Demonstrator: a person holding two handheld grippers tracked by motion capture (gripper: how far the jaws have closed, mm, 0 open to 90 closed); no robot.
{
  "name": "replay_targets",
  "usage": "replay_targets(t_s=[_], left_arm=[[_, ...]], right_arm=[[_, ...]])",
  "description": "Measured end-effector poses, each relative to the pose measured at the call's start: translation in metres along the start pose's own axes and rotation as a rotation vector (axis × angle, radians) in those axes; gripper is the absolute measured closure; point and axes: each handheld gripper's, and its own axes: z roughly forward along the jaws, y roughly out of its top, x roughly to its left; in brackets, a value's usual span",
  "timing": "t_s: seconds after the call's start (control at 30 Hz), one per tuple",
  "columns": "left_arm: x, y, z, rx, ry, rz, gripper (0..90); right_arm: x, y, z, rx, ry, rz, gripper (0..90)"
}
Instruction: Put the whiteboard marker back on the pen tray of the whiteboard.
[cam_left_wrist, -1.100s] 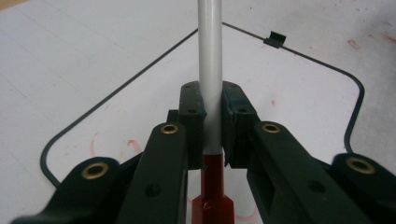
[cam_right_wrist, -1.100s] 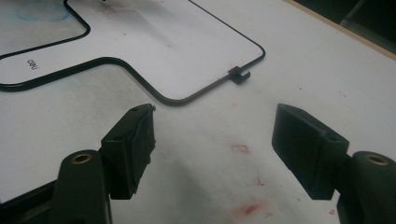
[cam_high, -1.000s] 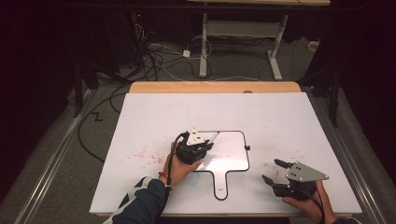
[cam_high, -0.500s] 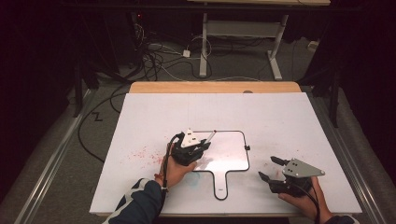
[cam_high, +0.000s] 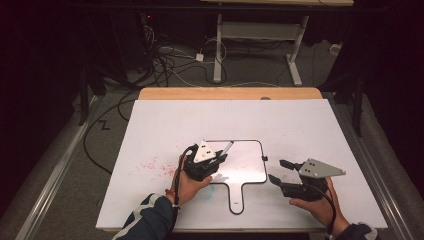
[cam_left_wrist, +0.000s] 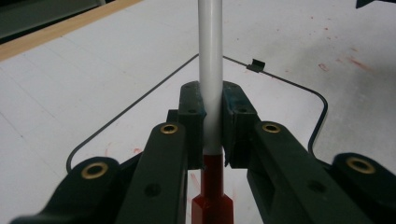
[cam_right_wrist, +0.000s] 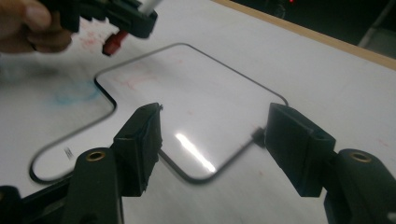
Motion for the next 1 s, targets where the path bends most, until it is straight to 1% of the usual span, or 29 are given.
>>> replay_targets(t_s=[0.07, 0.1, 0.13, 0.17, 0.2, 0.23, 0.27, 0.3, 0.33, 0.37, 0.4, 0.43, 0.47, 0.5, 0.53, 0.57, 0.6, 0.63, 0.67, 0.7, 0.73, 0.77, 0.8, 0.83, 0.87, 0.9, 0.93, 0.97, 1.0], left_arm=[[-0.001, 0.000, -0.002, -0.004, 0.004, 0.007, 78.5], [-0.001, 0.000, -0.002, -0.009, 0.005, 0.005, 78.4], [-0.001, 0.000, -0.003, -0.009, 0.007, 0.005, 78.4], [-0.001, 0.000, -0.004, -0.011, 0.011, 0.004, 78.4], [-0.001, 0.000, -0.004, -0.012, 0.017, 0.005, 78.4], [-0.002, -0.001, -0.005, -0.017, 0.022, 0.006, 78.4], [-0.002, -0.001, -0.007, -0.020, 0.022, 0.003, 78.4], [-0.002, -0.002, -0.008, -0.021, 0.021, 0.002, 78.4], [-0.003, -0.002, -0.009, -0.025, 0.028, 0.004, 78.4], [-0.002, -0.001, -0.010, -0.029, 0.030, 0.008, 78.4], [-0.002, -0.001, -0.011, -0.033, 0.027, 0.007, 78.4], [-0.002, -0.001, -0.011, -0.034, 0.034, 0.014, 78.4], [-0.002, -0.001, -0.012, -0.037, 0.044, 0.018, 78.4], [-0.002, -0.001, -0.012, -0.034, 0.036, 0.015, 78.4], [-0.002, -0.002, -0.012, -0.030, 0.032, 0.010, 78.4], [-0.002, -0.002, -0.012, -0.029, 0.041, 0.017, 78.3], [-0.002, -0.002, -0.012, -0.029, 0.039, 0.020, 78.4], [-0.002, -0.002, -0.012, -0.033, 0.034, 0.014, 78.3], [-0.003, -0.002, -0.013, -0.034, 0.038, 0.014, 78.3], [-0.003, -0.002, -0.013, -0.033, 0.045, 0.019, 78.3], [-0.003, -0.002, -0.013, -0.033, 0.037, 0.014, 78.3], [-0.002, -0.002, -0.012, -0.031, 0.036, 0.007, 78.2], [-0.003, -0.003, -0.012, -0.029, 0.048, 0.008, 78.2], [-0.002, -0.003, -0.012, -0.028, 0.046, 0.004, 78.2], [-0.002, -0.004, -0.010, -0.019, 0.048, -0.004, 78.1], [-0.002, -0.004, -0.010, -0.019, 0.048, -0.004, 77.7], [-0.002, -0.005, -0.009, -0.012, 0.055, 0.000, 77.7], [-0.002, -0.005, -0.008, -0.002, 0.054, -0.003, 75.7], [-0.001, -0.005, -0.008, 0.008, 0.049, -0.007, 75.7]], right_arm=[[0.001, 0.013, 0.007, -0.026, 0.039, 0.021, 40.2], [0.003, 0.026, 0.017, -0.036, 0.061, 0.030, 40.7], [0.005, 0.033, 0.022, -0.055, 0.079, 0.041, 41.8], [0.006, 0.040, 0.028, -0.064, 0.096, 0.042, 42.1], [0.008, 0.047, 0.035, -0.058, 0.099, 0.039, 42.1], [0.008, 0.047, 0.035, -0.058, 0.099, 0.039, 42.1], [0.009, 0.053, 0.041, -0.066, 0.111, 0.041, 42.1], [0.011, 0.064, 0.054, -0.073, 0.119, 0.042, 43.6], [0.011, 0.064, 0.054, -0.073, 0.119, 0.042, 43.6], [0.012, 0.068, 0.060, -0.077, 0.125, 0.049, 44.3], [0.011, 0.071, 0.066, -0.081, 0.159, 0.059, 45.6], [0.014, 0.077, 0.077, -0.066, 0.160, 0.057, 46.1], [0.016, 0.079, 0.082, -0.074, 0.188, 0.066, 48.4], [0.016, 0.079, 0.082, -0.074, 0.188, 0.066, 48.4], [0.017, 0.080, 0.086, -0.067, 0.195, 0.065, 49.1], [0.019, 0.081, 0.091, -0.058, 0.185, 0.061, 50.3], [0.020, 0.081, 0.095, -0.053, 0.206, 0.074, 52.1], [0.021, 0.082, 0.100, -0.049, 0.228, 0.089, 52.8], [0.025, 0.082, 0.108, -0.041, 0.241, 0.100, 60.0], [0.026, 0.082, 0.111, -0.046, 0.264, 0.117, 61.1], [0.026, 0.082, 0.111, -0.046, 0.264, 0.117, 61.1], [0.027, 0.082, 0.114, -0.045, 0.263, 0.125, 65.4], [0.028, 0.082, 0.116, -0.046, 0.263, 0.123, 71.2], [0.030, 0.083, 0.119, -0.054, 0.273, 0.110, 76.2], [0.030, 0.084, 0.120, -0.053, 0.288, 0.102, 78.9], [0.030, 0.084, 0.120, -0.053, 0.288, 0.102, 78.9], [0.031, 0.085, 0.122, -0.051, 0.302, 0.095, 80.5], [0.034, 0.086, 0.127, -0.041, 0.303, 0.069, 81.3], [0.034, 0.086, 0.127, -0.041, 0.303, 0.069, 81.3]])
